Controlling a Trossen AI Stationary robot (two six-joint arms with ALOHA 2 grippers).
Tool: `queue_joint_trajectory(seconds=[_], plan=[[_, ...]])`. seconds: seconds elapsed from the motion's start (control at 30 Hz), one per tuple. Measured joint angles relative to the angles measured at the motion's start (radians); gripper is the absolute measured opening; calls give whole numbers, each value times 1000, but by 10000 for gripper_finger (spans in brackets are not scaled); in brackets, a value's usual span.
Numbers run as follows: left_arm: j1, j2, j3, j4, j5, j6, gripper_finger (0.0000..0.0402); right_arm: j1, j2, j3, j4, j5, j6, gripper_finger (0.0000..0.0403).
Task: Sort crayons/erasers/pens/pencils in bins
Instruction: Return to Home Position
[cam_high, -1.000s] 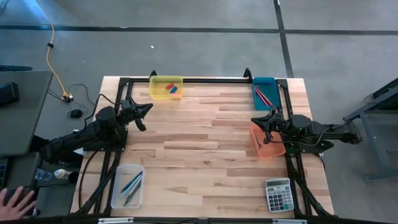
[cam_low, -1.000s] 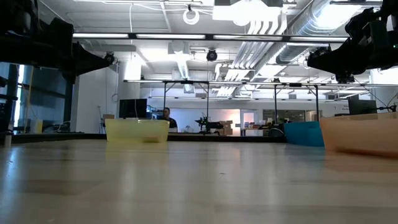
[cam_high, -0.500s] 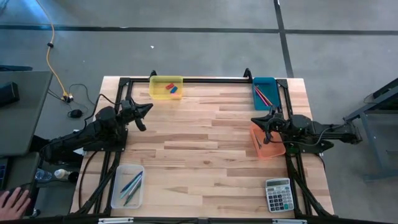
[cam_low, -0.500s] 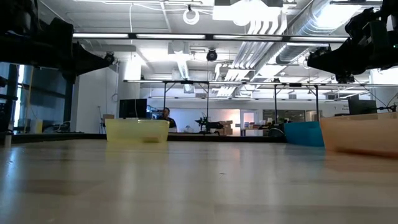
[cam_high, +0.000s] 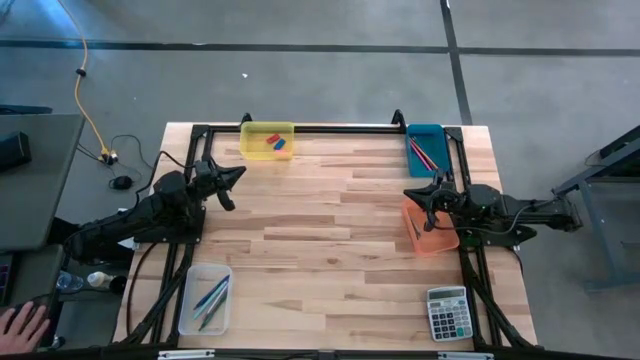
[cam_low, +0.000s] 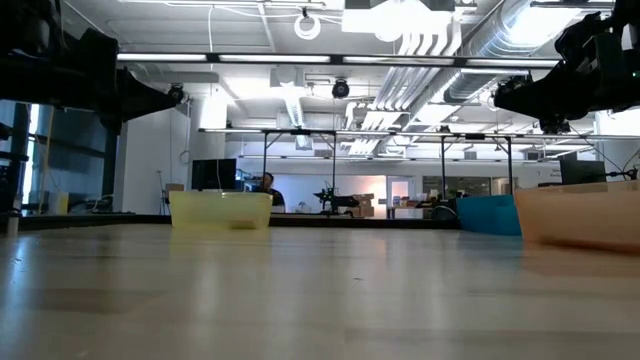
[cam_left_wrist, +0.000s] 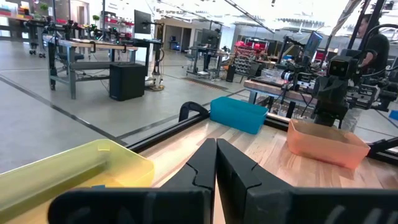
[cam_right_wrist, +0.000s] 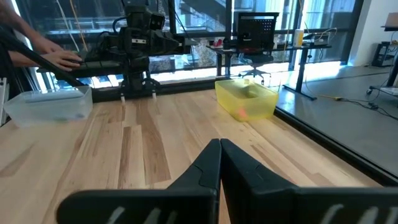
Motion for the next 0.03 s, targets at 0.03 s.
queue_joint_trajectory(seconds=[0.03], plan=[[0,0,0,0,0,0,0,0,0,0,0,0,0,0]])
